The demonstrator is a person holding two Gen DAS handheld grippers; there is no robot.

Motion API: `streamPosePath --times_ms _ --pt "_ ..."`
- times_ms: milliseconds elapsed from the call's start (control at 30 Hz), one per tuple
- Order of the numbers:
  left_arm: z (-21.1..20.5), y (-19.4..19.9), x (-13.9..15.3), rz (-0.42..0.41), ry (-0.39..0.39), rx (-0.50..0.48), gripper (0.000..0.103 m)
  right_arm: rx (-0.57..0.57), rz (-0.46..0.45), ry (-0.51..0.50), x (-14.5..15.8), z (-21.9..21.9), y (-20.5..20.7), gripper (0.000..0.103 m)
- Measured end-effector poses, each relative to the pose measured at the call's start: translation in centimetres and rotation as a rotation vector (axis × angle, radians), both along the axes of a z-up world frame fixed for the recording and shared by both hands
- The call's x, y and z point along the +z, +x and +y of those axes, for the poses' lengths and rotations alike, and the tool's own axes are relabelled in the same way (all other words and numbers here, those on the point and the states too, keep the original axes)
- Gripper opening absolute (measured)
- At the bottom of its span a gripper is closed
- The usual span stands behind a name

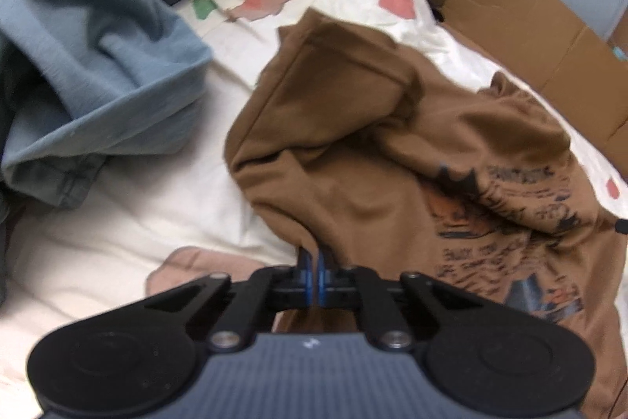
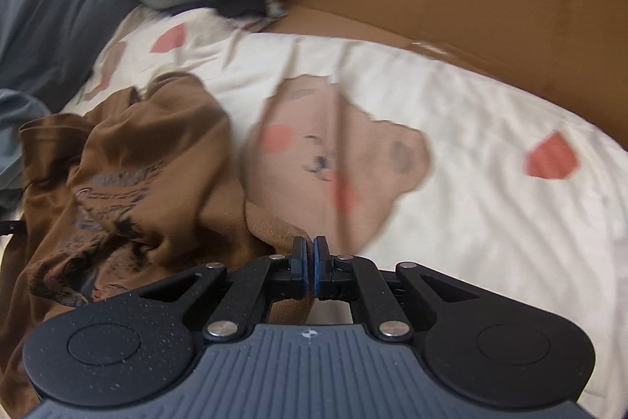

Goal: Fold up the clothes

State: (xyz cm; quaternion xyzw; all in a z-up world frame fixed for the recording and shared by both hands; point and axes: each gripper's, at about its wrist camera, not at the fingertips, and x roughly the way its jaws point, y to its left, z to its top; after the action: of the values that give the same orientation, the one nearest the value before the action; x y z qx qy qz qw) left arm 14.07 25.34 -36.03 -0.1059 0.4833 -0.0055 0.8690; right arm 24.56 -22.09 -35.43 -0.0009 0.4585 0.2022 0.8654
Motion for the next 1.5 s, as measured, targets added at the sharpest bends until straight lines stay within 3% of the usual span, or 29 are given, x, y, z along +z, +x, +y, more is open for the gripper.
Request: streamPosePath --times_ms 567,1033,1500 --pt "-4.2 -0.3 2.5 -0.053 -0.114 -0.122 0.003 -0.221 0.002 -0.065 3.5 -10.2 -4.6 0.000" --pt "-5.5 -4.4 3.3 0.034 -0.152 -0.208 0.002 -0.400 0.074 -0.127 6.4 -17.7 -10.5 0.000" --pt "-2.9 -9.8 1.3 0.206 -0.100 -0.180 0.002 -0.441 0.292 -0.114 2.7 -17.3 -18.2 0.000"
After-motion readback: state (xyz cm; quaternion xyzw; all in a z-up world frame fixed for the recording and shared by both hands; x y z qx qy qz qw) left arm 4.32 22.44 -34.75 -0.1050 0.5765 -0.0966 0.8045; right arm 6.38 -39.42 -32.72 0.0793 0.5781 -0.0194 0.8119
